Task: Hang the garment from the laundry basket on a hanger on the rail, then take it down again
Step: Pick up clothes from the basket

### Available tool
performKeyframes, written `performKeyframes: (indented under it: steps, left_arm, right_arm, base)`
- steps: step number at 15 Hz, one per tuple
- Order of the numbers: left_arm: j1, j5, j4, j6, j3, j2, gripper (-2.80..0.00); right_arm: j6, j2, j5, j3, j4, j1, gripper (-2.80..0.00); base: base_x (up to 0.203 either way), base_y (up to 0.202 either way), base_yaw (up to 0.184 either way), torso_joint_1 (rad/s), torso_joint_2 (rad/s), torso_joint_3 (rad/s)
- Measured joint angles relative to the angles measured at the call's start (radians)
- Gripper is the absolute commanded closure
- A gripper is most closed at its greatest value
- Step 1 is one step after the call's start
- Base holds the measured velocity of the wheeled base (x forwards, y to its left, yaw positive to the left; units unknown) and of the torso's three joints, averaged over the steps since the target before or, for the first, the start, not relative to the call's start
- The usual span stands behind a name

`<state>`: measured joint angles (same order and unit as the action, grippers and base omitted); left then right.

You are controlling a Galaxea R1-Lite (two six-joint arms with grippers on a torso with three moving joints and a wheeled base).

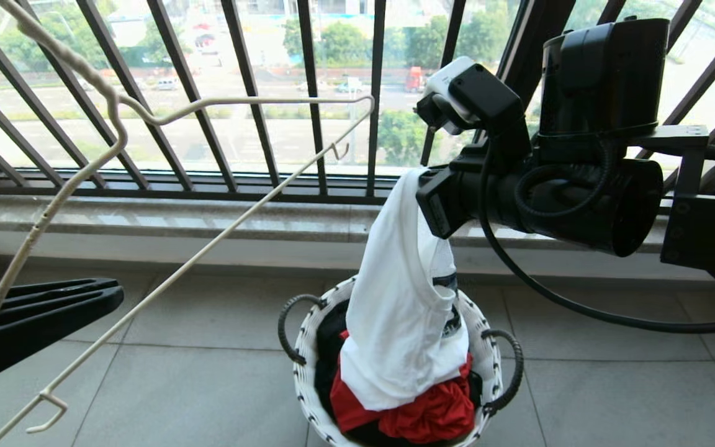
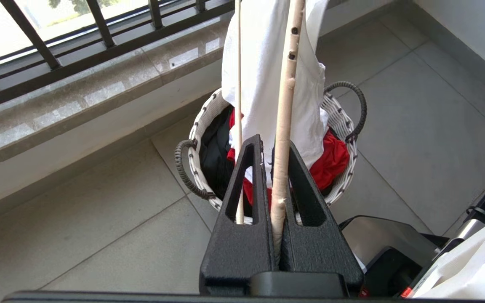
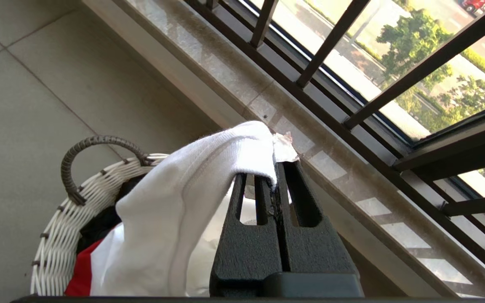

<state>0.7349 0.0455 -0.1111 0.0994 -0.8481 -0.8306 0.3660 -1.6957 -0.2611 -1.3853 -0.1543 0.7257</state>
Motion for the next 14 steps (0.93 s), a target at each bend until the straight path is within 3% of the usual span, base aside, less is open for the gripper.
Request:
performKeyframes:
  steps: [14]
  left_arm:
    - [0.0,0.001,0.003,0.017,0.004,0.01,0.0]
  right_arm:
    - [-0.003,-0.051,0.003,0.012,-0.065,0.0,0.0]
  base:
    - [0.0,0.0,0.0,0.002,0.0,0.202]
